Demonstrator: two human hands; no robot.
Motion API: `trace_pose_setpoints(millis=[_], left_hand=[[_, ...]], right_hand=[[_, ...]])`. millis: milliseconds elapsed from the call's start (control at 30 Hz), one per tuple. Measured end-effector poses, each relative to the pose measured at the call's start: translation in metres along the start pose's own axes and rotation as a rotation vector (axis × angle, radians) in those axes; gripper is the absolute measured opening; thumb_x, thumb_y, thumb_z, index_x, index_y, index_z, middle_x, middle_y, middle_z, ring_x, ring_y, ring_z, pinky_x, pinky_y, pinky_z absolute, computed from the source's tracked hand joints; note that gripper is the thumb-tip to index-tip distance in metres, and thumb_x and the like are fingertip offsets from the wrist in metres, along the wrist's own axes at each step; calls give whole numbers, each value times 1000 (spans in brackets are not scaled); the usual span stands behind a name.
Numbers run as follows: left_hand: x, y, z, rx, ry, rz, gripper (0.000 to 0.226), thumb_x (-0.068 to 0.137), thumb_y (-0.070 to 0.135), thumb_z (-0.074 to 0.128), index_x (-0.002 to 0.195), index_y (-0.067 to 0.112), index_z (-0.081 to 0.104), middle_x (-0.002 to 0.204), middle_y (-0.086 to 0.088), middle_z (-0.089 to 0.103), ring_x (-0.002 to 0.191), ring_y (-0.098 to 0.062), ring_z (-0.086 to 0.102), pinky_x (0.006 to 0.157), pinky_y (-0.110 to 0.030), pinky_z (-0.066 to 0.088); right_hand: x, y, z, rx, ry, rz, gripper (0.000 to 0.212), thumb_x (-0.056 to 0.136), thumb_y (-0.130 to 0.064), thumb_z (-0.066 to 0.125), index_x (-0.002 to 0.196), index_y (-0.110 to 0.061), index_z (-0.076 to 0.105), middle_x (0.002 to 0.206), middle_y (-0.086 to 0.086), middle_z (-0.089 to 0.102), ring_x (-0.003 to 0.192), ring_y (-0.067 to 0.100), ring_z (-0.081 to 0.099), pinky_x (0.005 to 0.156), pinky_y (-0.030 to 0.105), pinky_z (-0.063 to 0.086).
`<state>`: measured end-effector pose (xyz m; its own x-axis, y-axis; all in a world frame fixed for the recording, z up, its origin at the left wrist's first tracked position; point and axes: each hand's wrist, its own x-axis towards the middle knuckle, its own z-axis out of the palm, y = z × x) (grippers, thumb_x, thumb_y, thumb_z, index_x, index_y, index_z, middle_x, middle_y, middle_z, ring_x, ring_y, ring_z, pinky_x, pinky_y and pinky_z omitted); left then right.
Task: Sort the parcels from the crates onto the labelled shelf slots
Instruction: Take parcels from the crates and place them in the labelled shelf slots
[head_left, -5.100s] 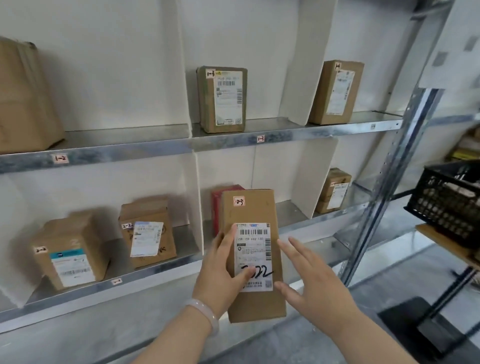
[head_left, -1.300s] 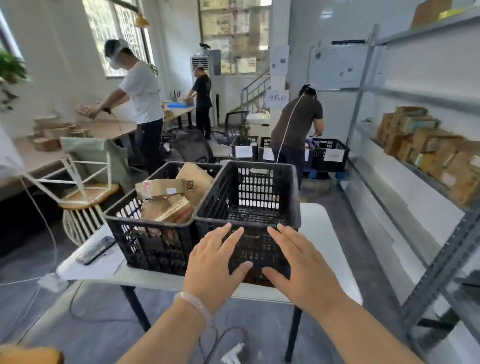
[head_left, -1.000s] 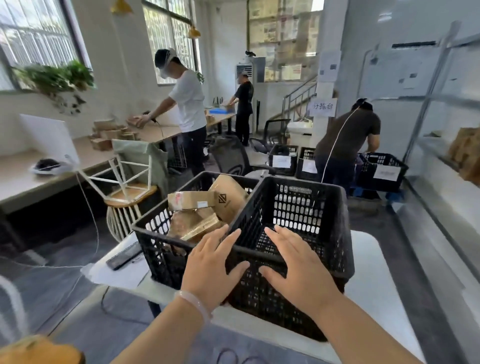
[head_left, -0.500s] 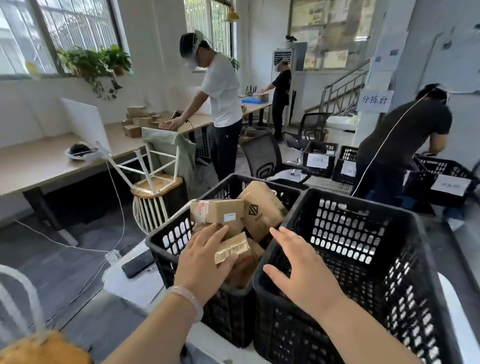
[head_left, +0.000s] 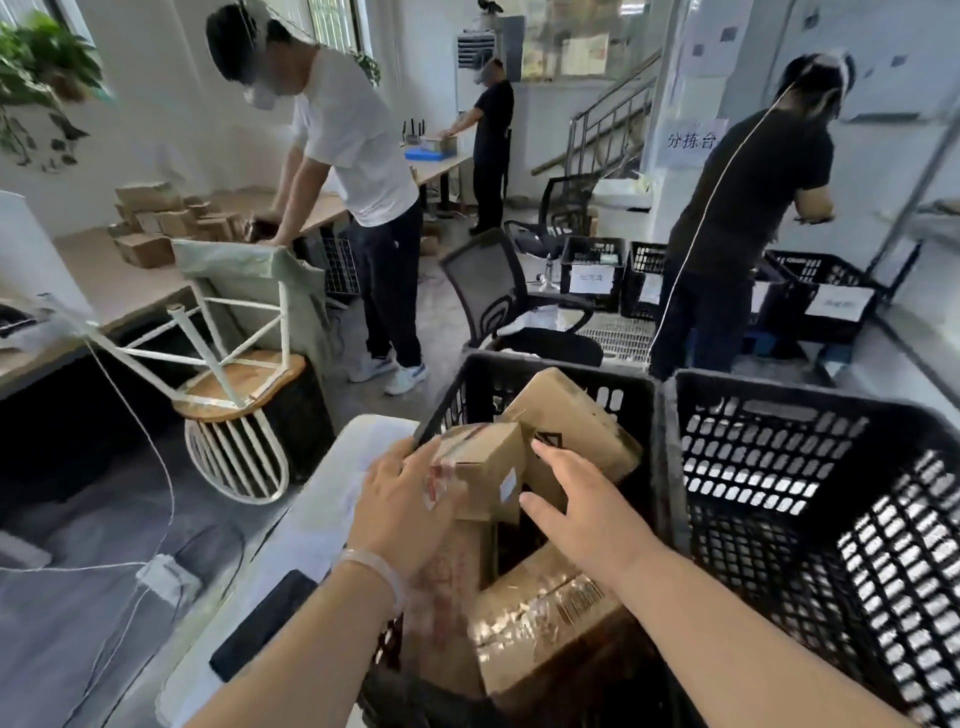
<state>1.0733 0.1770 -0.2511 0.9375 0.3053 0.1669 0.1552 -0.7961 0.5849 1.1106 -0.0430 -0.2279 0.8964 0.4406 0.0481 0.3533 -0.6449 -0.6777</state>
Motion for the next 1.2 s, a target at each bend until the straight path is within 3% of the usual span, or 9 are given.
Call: trace_pose_setpoints(millis=[167,300,433,600,733,833,933,1067,1200], left_hand=[[39,-24,9,8,-151,49,63,89,57,56,147,40,38,156,3,29,142,-23,21,117,-35,19],[46,-31,16,74,-166,129,58,92,58,52,144,33,45,147,4,45,137,-22,30,116,-33,22],[42,-30,20,57,-168,230,57,92,57,52,143,34,46,145,6,46,136,-20,33,117,-35,24],[36,-14,15,-58,-240,174,62,83,71,42,138,42,48,140,15,46,131,-16,39,112,-40,35],[36,9,3,-491,-307,15,49,84,68,52,120,35,58,97,18,69,91,-5,68,82,-35,59],[37,21,-1,-689,-277,-102,36,87,61,58,112,36,57,86,24,70,76,0,70,61,-21,55],[36,30,-9,-741,-289,-123,51,73,71,66,112,39,54,89,15,73,76,3,69,57,-17,52],[32,39,-10,-823,-409,-124,96,38,86,73,120,43,48,107,4,69,87,-9,72,66,-23,58],[25,42,2,-1050,-474,-184,99,40,70,88,126,37,52,120,-5,67,100,-21,71,80,-40,60]], right_hand=[[40,-8,29,181,4,245,67,93,-51,51,152,-34,22,154,-5,28,139,12,28,109,29,25],[63,-15,51,362,-43,439,70,93,-56,48,152,-32,21,154,-4,30,137,17,34,102,24,28],[63,-18,64,627,-23,559,64,89,-58,51,147,-43,28,147,-5,40,124,18,48,100,41,48],[50,-21,51,648,87,476,59,89,-52,56,144,-42,37,148,-7,39,130,15,42,108,40,38],[34,-33,33,563,219,285,38,94,-46,52,132,-47,49,147,-13,36,132,3,34,102,23,30],[23,-45,22,572,268,170,31,97,-39,51,125,-53,52,147,-21,33,129,-13,29,90,4,26],[11,-52,13,592,290,91,34,99,-31,49,118,-59,53,147,-30,29,125,-26,22,81,-6,29],[0,-50,3,573,300,-9,42,100,-26,48,130,-55,47,135,-44,35,128,-20,28,110,21,32],[-9,-44,-7,535,271,-15,39,99,-35,49,129,-60,46,134,-37,40,130,-8,35,109,36,39]])
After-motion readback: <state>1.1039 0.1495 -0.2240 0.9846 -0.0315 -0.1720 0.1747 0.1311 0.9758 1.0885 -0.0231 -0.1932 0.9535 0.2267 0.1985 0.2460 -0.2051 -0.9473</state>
